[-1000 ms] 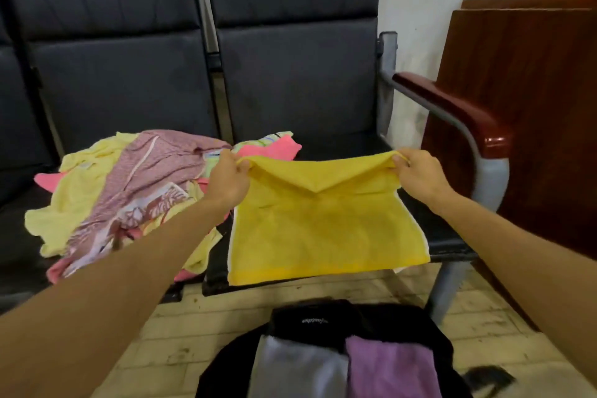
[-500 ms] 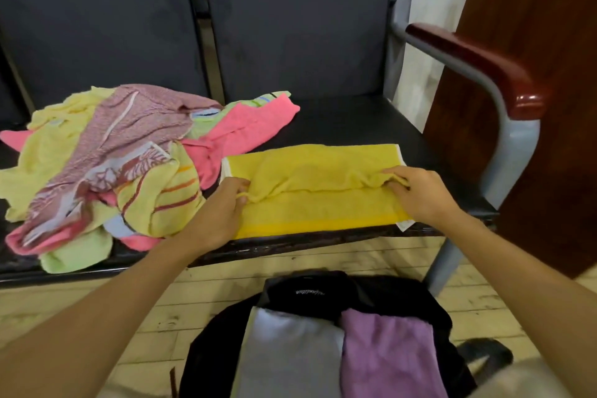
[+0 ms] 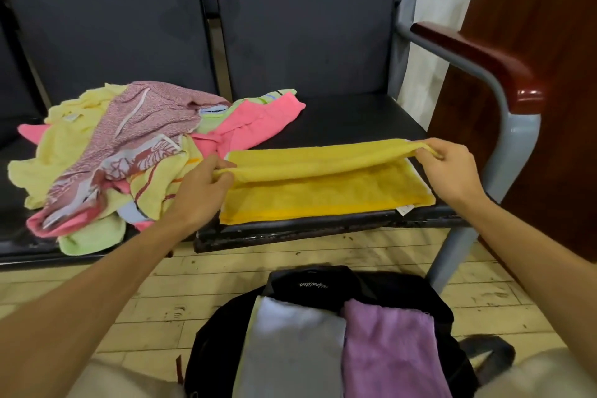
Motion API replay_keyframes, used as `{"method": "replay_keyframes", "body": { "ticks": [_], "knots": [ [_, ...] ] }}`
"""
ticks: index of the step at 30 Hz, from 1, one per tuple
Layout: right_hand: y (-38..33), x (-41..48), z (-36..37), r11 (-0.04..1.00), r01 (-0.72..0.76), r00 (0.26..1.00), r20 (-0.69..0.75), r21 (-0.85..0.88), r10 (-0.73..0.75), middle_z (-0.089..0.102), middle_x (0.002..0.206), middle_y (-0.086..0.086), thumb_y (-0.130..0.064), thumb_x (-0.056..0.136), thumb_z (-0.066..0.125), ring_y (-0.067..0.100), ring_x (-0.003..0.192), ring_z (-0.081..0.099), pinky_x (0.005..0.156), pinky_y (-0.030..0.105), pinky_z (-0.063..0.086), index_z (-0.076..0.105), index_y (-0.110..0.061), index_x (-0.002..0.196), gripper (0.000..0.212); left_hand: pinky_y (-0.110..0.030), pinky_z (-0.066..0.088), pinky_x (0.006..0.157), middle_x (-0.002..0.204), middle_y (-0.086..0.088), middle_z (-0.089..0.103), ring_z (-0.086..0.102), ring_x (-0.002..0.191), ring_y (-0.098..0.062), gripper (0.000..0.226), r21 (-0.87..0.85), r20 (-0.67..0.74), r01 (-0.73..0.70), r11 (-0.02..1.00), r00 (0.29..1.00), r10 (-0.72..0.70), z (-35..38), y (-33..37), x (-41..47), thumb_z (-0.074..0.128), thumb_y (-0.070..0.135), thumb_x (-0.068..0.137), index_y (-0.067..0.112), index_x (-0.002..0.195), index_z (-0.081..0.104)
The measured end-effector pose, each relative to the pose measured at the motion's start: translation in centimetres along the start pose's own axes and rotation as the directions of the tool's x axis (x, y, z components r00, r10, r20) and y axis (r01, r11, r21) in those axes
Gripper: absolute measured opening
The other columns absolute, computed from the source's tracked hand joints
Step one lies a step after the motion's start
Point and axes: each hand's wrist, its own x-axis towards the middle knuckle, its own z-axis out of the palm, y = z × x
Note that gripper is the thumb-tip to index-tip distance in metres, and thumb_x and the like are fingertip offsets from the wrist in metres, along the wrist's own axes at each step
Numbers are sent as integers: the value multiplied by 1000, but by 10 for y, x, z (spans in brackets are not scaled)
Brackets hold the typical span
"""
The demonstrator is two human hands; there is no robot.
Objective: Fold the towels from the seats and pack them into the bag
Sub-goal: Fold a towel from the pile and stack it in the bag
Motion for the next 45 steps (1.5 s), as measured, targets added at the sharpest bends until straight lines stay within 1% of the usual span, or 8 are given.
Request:
{"method": "replay_keyframes", "body": {
  "ticks": [5,9,12,18,22,30,36,45],
  "knots": [
    [2,-20,-6,993,-79,973,209,-88,95,69,99,18,-40,99,47,29,85,60,73,39,42,74,-8,105,42,-25,38,67,111,1,55,55,83,-14,9,186,168,-52,981,986,20,-5,-1,-17,52,18,95,14,95,60],
    [4,-22,-4,978,-125,963,217,-164,159,69,100,21,-30,98,53,37,97,61,77,33,42,74,5,91,41,-22,36,68,54,-5,47,45,50,1,42,203,236,-41,978,972,-8,-5,3,-21,56,12,92,9,51,49],
    [11,-17,5,966,-89,982,142,-244,127,63,76,26,-14,89,60,39,74,60,66,37,42,65,12,71,32,-20,32,51,34,6,39,36,34,-5,44,190,174,71,979,979,-105,1,4,-18,50,21,97,1,59,59],
    [14,-9,18,877,-265,946,69,-401,317,47,128,13,-26,88,65,33,115,49,98,43,36,54,-10,125,42,-41,44,77,116,-24,52,55,96,-34,52,221,109,280,934,945,-309,13,4,3,64,36,88,-11,110,55],
    [23,4,26,816,-369,908,17,-444,419,57,122,13,-54,87,59,35,116,50,100,46,34,55,-6,119,58,-31,37,68,81,-4,46,46,76,-19,40,247,194,405,880,869,-454,19,7,13,65,39,88,6,80,43],
    [13,10,29,739,-337,859,131,-583,495,56,116,10,-57,90,49,35,123,40,102,45,28,60,-14,94,44,-27,39,60,84,0,53,50,72,-13,15,-161,206,467,870,878,-433,19,13,20,61,12,90,14,78,52],
    [-9,-1,34,909,-404,870,263,-104,417,57,95,9,-24,89,64,21,83,55,66,31,44,54,-9,100,21,-26,54,50,86,-14,64,64,64,-22,23,-641,322,573,511,805,-498,-5,30,18,63,4,86,2,107,55],
    [-20,-13,27,523,-742,670,456,419,586,55,103,11,-23,99,54,29,101,57,88,43,49,44,-7,133,39,-34,54,73,99,-12,64,63,85,-22,9,-722,355,491,488,868,-347,8,86,18,56,12,91,10,100,54]
  ]
}}
